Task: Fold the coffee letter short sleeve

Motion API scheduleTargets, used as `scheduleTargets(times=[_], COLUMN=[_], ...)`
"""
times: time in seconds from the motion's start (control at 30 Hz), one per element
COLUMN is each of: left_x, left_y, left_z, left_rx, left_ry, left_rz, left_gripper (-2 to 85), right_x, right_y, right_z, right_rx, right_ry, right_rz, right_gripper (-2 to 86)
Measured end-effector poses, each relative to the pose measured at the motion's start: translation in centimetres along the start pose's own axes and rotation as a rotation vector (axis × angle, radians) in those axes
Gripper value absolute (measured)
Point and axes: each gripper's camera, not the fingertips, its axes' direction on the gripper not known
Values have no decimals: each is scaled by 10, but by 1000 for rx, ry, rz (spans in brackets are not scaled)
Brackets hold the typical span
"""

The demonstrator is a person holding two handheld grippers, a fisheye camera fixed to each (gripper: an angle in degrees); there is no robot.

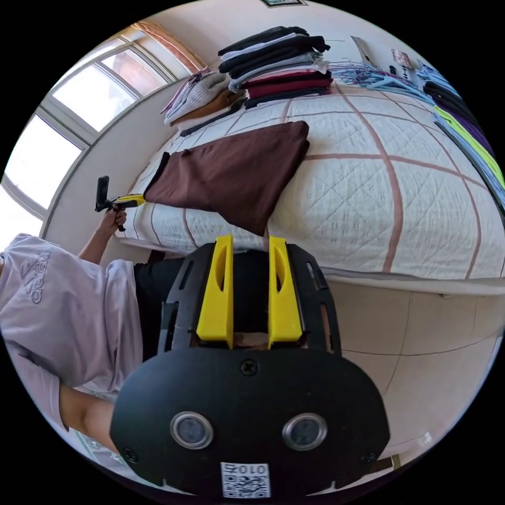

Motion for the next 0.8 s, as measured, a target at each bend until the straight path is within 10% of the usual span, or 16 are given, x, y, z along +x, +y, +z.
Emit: scheduleTargets(times=[0.8], left_x=[-40], left_y=[-69], left_z=[-55], left_rx=[-180], left_ry=[135], left_rz=[120], left_gripper=[1], right_x=[-38], right_y=[-20], right_z=[-53], right_rx=[-37], right_ry=[18], right_rz=[-108], right_gripper=[39])
